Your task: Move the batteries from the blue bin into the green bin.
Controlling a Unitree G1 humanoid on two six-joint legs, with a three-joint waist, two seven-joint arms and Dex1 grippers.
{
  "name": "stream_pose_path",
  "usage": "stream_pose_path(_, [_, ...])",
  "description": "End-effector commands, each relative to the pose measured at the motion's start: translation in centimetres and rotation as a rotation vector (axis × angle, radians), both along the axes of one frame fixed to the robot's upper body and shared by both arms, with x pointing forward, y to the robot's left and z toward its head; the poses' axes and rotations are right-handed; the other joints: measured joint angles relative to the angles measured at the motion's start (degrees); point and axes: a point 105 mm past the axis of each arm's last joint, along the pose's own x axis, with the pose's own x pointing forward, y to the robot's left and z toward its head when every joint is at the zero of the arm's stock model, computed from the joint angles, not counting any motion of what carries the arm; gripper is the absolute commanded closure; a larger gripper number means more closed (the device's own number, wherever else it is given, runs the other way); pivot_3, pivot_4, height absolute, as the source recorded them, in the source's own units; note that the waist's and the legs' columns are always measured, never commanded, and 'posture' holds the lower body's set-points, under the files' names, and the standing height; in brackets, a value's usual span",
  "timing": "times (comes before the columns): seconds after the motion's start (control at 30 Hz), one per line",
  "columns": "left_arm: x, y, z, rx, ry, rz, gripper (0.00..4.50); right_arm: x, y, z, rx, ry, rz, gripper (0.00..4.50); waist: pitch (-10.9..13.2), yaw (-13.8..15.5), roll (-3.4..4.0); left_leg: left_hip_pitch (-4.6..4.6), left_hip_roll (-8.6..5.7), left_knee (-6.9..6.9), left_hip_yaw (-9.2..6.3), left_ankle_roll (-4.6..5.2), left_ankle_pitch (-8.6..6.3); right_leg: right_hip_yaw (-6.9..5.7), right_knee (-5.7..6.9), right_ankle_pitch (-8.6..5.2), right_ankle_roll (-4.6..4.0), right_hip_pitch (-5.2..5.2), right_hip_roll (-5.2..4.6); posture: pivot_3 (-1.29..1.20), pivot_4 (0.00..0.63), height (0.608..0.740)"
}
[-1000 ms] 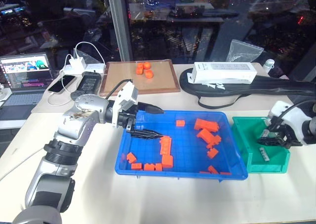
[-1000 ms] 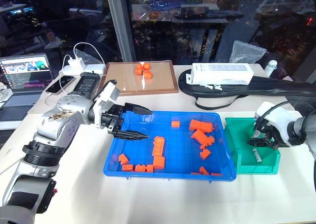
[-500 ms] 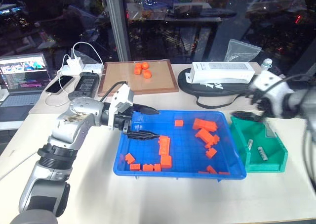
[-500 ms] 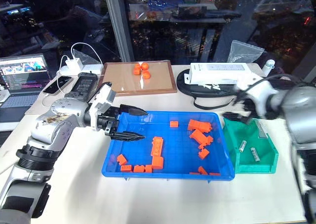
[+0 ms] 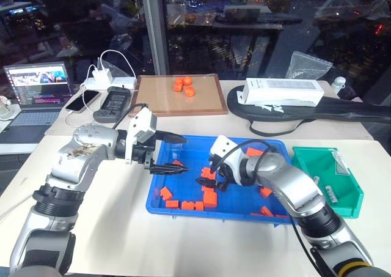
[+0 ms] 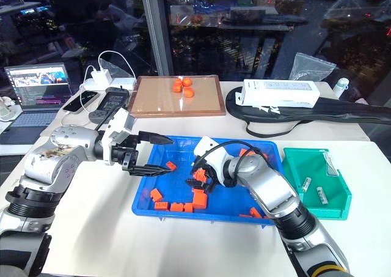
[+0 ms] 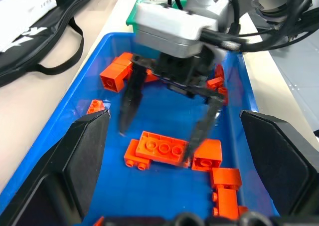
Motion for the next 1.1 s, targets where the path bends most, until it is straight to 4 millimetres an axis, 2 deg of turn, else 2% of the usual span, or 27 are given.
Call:
stream_pose_path(0.03, [-0.4, 0.1, 1.2, -0.007, -0.054, 0.000, 0.00, 0.2, 0.0, -0.3, -0.038, -0.004, -0.027, 0.02, 0.00, -0.12, -0.01, 0.00, 0.00, -0.02, 0.01, 0.00, 0.00, 0.00, 0.00, 0.00, 0.00, 0.00, 0.00, 0.00, 0.150, 0.740])
stream_pose_path(0.2, [-0.4, 0.1, 1.2, -0.005, -0.057, 0.005, 0.00, 0.1, -0.8, -1.7, -0.103, 0.019, -0.032, 0.02, -0.01, -0.43, -0.01, -0.01, -0.01, -0.07, -0.01, 0.00, 0.00, 0.00, -0.01, 0.00, 0.00, -0.01, 0.00, 0.00, 0.150, 0.740])
stream_pose_path(0.37, [-0.2, 0.0, 1.3, -0.004, -0.061, 0.001, 0.00, 0.2, -1.6, -2.2, -0.117, 0.043, -0.062, 0.02, -0.02, -0.73, -0.02, 0.00, 0.00, -0.08, -0.02, 0.00, 0.00, -0.01, -0.02, -0.01, -0.01, -0.01, 0.01, 0.00, 0.150, 0.740])
stream_pose_path(0.43, [-0.2, 0.0, 1.3, -0.003, -0.062, 0.000, 0.00, 0.3, -1.8, -2.2, -0.109, 0.050, -0.074, 0.53, -0.02, -0.73, -0.03, 0.00, 0.00, -0.09, -0.03, 0.00, 0.00, -0.01, -0.02, -0.01, -0.01, -0.01, 0.02, 0.00, 0.150, 0.740])
stream_pose_path(0.47, [-0.2, 0.0, 1.3, -0.003, -0.063, -0.001, 0.00, 0.3, -1.9, -2.1, -0.100, 0.056, -0.078, 0.60, -0.02, -0.72, -0.03, 0.00, 0.00, -0.09, -0.02, 0.00, 0.00, -0.01, -0.01, -0.01, -0.01, -0.01, 0.02, 0.00, 0.150, 0.740])
stream_pose_path(0.5, [-0.1, 0.0, 1.4, -0.003, -0.063, -0.001, 0.00, 0.3, -1.9, -2.1, -0.093, 0.058, -0.079, 1.13, -0.02, -0.70, -0.03, 0.00, 0.00, -0.09, -0.02, 0.00, 0.00, -0.01, -0.02, -0.01, -0.01, 0.00, 0.02, 0.00, 0.150, 0.740])
stream_pose_path(0.53, [-0.1, 0.0, 1.4, -0.003, -0.064, -0.001, 0.00, 0.3, -1.9, -2.0, -0.086, 0.060, -0.081, 1.36, -0.02, -0.70, -0.03, 0.00, 0.00, -0.09, -0.01, 0.00, 0.00, -0.01, -0.02, -0.01, -0.01, 0.00, 0.02, 0.00, 0.150, 0.740])
stream_pose_path(0.7, [0.0, -0.1, 1.4, -0.001, -0.067, -0.002, 0.00, 0.6, -2.2, -1.5, -0.073, 0.048, -0.089, 3.10, -0.02, -0.72, -0.03, 0.00, 0.00, -0.09, -0.02, 0.00, 0.00, -0.01, -0.02, -0.01, -0.01, -0.01, 0.02, 0.00, 0.150, 0.740])
stream_pose_path(0.83, [0.0, -0.2, 1.3, -0.001, -0.067, -0.006, 0.00, 1.1, -3.3, -1.0, -0.080, 0.023, -0.113, 4.47, -0.02, -0.67, -0.04, -0.01, 0.00, -0.09, -0.02, 0.00, 0.00, -0.01, -0.03, -0.01, -0.01, -0.01, 0.01, 0.00, 0.150, 0.740])
stream_pose_path(1.1, [0.0, -0.4, 1.2, -0.004, -0.064, -0.017, 0.00, 3.2, -7.4, 1.0, -0.080, -0.056, -0.229, 4.47, -0.01, -0.72, -0.05, -0.01, -0.01, -0.10, 0.00, 0.00, 0.00, -0.01, -0.05, -0.01, -0.01, -0.01, 0.01, 0.00, 0.150, 0.740])
